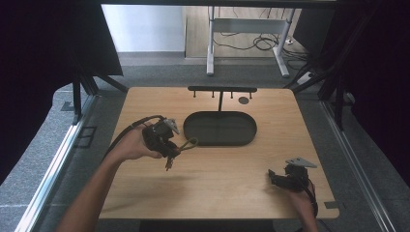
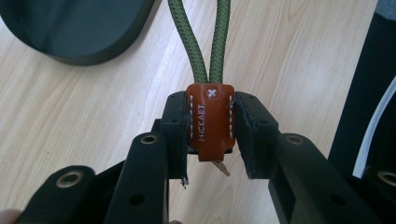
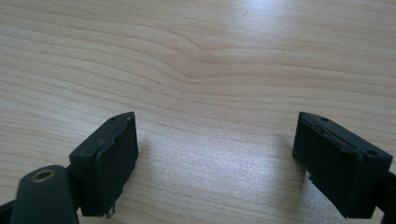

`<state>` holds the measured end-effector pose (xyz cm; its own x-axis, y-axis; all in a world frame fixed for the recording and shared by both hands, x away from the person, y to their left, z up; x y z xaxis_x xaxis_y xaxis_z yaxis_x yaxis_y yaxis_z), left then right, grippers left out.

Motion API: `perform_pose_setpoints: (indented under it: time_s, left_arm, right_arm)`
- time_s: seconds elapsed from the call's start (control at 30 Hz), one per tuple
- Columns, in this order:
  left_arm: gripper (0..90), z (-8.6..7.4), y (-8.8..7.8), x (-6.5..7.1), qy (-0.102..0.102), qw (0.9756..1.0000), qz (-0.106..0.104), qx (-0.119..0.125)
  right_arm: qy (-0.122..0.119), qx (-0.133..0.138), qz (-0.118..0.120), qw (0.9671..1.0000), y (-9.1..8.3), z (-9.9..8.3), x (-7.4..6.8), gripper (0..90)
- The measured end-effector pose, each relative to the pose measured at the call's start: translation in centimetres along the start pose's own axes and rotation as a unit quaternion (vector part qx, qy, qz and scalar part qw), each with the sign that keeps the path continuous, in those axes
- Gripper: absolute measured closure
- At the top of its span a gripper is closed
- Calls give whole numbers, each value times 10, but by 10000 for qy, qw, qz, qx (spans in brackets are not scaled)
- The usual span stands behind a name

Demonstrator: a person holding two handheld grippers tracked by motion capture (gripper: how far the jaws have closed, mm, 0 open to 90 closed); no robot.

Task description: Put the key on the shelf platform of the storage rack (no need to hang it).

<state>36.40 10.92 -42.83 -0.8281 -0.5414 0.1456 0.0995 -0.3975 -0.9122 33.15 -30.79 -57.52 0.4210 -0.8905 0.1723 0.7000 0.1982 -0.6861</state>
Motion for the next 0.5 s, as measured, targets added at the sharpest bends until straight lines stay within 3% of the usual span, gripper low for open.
perform_pose_setpoints:
  time_s: [0.13, 0.23, 0.5]
  left_arm:
    - [669, 10, -1, -4, -59, 10000, -28, 48]
    - [669, 19, -2, -6, -81, 9998, -160, 101]
    - [669, 34, -4, -8, -3, 9995, -303, 99]
  right_arm:
    - [17, -10, -3, 10000, 0, 0, 0, 144]
    - [24, -11, -3, 10000, 0, 0, 0, 144]
    - [54, -5, -8, 10000, 0, 0, 0, 144]
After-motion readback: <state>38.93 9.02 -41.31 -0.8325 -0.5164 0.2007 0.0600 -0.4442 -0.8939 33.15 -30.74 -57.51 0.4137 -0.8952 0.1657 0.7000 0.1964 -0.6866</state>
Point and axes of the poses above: each handheld gripper's, and its own axes: y roughly forward along the jaws, z roughly out of its top, x roughly to its right, the point moved 5 cm from there along y, roughly forward along the jaws, and after that the axes turned 13 degrees about -y, right-handed, at the moved point
